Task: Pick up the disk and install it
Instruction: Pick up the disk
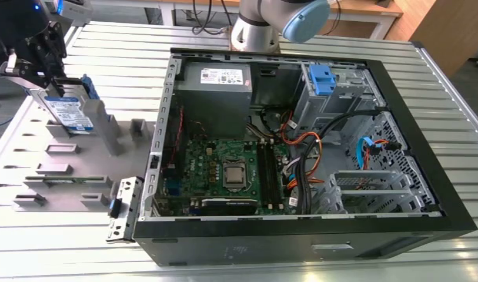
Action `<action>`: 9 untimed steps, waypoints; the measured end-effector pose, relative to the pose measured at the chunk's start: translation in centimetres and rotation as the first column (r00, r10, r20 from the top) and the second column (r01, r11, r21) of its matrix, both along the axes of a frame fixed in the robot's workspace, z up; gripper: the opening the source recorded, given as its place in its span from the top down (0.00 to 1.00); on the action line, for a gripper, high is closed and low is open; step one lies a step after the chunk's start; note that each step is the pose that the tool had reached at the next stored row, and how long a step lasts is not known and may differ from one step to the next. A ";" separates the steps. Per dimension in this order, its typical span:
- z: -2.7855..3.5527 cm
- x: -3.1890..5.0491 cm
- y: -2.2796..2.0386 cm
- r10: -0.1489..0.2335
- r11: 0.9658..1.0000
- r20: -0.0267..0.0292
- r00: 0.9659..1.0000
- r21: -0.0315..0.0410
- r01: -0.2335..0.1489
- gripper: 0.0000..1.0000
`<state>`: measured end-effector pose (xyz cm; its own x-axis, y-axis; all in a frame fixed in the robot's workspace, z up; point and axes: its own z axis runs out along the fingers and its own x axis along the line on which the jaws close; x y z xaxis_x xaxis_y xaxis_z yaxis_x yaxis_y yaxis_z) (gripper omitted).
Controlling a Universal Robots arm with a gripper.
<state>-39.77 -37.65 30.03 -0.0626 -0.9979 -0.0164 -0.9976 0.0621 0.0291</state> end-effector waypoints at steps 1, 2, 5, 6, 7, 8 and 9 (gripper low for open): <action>0.00 0.00 0.00 0.000 1.000 0.000 1.000 0.000 0.000 0.65; -0.02 0.00 0.00 0.000 1.000 0.000 1.000 0.000 0.000 0.65; -0.03 0.00 0.00 0.000 1.000 0.000 1.000 0.000 0.000 0.65; -0.02 0.00 0.00 0.000 1.000 0.000 1.000 0.000 0.000 0.65; 0.02 0.00 0.00 0.000 1.000 0.000 1.000 0.000 0.000 0.65; 0.08 0.00 0.00 0.000 1.000 0.000 1.000 0.000 0.000 0.65; 0.16 0.00 0.00 0.000 1.000 0.000 1.000 0.000 0.000 0.65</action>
<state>-39.77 -37.64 30.19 -0.0626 -0.9979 -0.0166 -0.9977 0.0621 0.0288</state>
